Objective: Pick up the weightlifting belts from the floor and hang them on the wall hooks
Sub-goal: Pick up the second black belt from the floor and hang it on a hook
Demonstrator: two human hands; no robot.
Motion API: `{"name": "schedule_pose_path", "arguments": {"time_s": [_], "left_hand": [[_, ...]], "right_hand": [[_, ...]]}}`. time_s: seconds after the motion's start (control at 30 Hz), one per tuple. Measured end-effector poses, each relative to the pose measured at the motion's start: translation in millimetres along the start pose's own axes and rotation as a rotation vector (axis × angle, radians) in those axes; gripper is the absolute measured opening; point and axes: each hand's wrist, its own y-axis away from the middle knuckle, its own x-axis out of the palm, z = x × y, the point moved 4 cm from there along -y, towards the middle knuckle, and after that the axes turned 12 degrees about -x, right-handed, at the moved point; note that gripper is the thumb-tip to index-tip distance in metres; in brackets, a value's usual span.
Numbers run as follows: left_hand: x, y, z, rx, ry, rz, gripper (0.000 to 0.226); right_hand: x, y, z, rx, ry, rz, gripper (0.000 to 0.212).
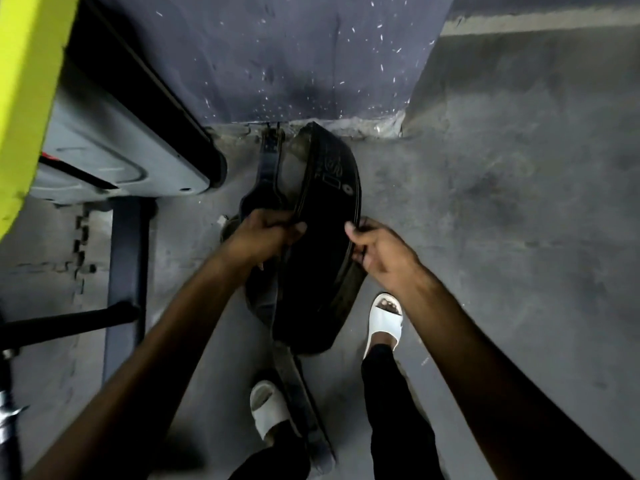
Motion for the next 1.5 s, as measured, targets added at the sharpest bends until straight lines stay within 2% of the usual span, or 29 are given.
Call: {"name": "schedule_pose_path", "arguments": {"time_s": [0.13, 0.27, 0.37, 0.47, 0.5, 0.57, 0.73, 0.83, 0.9, 1.0, 1.17, 1.3, 1.4, 1.43, 1.5], "left_hand": [[-24, 66, 25, 0.047, 0.099, 0.049, 0.013], [-42, 108, 17, 0.080, 0.121, 0.064, 0.016], [-57, 152, 2, 0.121, 0.173, 0.078, 0.016], [-76, 195, -18, 0.182, 0.227, 0.049, 0.030], [-83, 213, -29, 0.209, 0.247, 0.039, 0.028], [-99, 243, -60, 0.260, 0.294, 0.009, 0.006], [-142, 340, -177, 0.452, 0.361, -0.016, 0.029], [-160, 394, -233, 0.520, 0.445, -0.026, 0.020], [-165, 432, -260, 0.585, 0.443, -0.038, 0.015], [-166, 490, -289, 0.707, 0.405, -0.053, 0.019], [-163, 551, -299, 0.879, 0.299, -0.166, 0.022], [-152, 569, -293, 0.872, 0.051, -0.173, 0.024], [-160, 600, -312, 0.908, 0.131, -0.140, 0.012], [-167, 616, -327, 0.948, 0.186, -0.116, 0.018], [-183, 650, -364, 1.014, 0.314, -0.008, 0.045]], "right_hand": [[32, 69, 6, -0.056, -0.017, 0.093, 0.022], [73, 102, 33, -0.073, -0.091, 0.055, 0.031], [100, 131, 58, -0.151, -0.043, 0.021, 0.020], [126, 175, 91, -0.255, -0.023, 0.015, 0.016], [134, 193, 105, -0.290, -0.026, 0.016, 0.017], [152, 229, 134, -0.359, -0.044, 0.021, 0.020], [199, 327, 217, -0.570, 0.004, 0.055, 0.030], [224, 389, 270, -0.700, 0.012, 0.072, 0.031], [238, 427, 303, -0.773, -0.013, 0.077, 0.033], [258, 482, 355, -0.870, -0.048, 0.105, 0.034], [282, 562, 431, -1.061, -0.015, 0.148, 0.030], [290, 618, 482, -1.210, 0.033, 0.179, 0.027], [291, 655, 511, -1.317, 0.086, 0.178, 0.024], [292, 667, 518, -1.342, 0.099, 0.194, 0.024], [294, 686, 528, -1.385, 0.139, 0.239, 0.024]]}}
